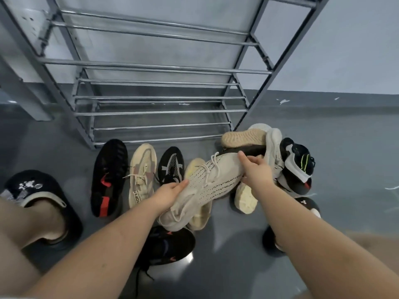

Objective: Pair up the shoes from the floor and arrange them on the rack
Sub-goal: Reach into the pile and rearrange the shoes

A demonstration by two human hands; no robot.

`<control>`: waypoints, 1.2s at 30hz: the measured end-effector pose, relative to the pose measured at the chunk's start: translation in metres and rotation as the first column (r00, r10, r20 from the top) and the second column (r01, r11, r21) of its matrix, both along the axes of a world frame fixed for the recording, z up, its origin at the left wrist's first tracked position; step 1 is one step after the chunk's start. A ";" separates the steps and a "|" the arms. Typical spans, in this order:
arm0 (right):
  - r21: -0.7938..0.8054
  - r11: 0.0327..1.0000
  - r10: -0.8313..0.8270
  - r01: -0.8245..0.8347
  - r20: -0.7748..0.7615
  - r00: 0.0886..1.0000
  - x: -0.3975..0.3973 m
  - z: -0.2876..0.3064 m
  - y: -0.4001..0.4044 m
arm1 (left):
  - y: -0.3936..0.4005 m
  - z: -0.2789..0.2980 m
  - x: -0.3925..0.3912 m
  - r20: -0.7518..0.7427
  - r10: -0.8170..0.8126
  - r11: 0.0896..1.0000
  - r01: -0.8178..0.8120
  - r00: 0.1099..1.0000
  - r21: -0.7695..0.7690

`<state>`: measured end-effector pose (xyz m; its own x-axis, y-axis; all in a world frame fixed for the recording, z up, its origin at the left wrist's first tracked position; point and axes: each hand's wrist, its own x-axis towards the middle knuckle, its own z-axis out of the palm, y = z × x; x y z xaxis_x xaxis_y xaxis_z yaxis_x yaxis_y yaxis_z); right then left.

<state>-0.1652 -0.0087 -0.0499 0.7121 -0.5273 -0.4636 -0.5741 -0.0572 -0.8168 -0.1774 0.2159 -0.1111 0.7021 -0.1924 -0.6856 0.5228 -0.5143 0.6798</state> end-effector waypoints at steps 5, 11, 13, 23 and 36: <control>0.322 0.946 -0.016 0.028 -0.041 0.999 -0.026 -0.023 0.029 | -0.005 0.004 -0.001 0.057 -0.009 1.000 0.010 0.998 -0.002; 0.410 0.873 -0.262 0.264 -0.061 0.963 -0.053 -0.051 0.025 | -0.013 -0.001 -0.011 0.025 -0.105 0.994 0.103 0.994 0.044; 0.428 0.847 -0.301 0.315 -0.104 0.948 -0.063 -0.058 0.013 | -0.018 -0.006 -0.015 -0.046 -0.117 0.993 0.118 0.992 0.022; 0.315 0.871 -0.225 0.378 -0.427 0.876 -0.113 -0.101 -0.042 | -0.051 -0.037 -0.057 -0.153 -0.339 0.937 0.347 0.928 0.026; 0.270 0.871 -0.200 0.410 -0.566 0.799 -0.123 -0.125 -0.072 | -0.109 -0.063 -0.095 -0.271 -0.308 0.947 0.322 0.912 0.008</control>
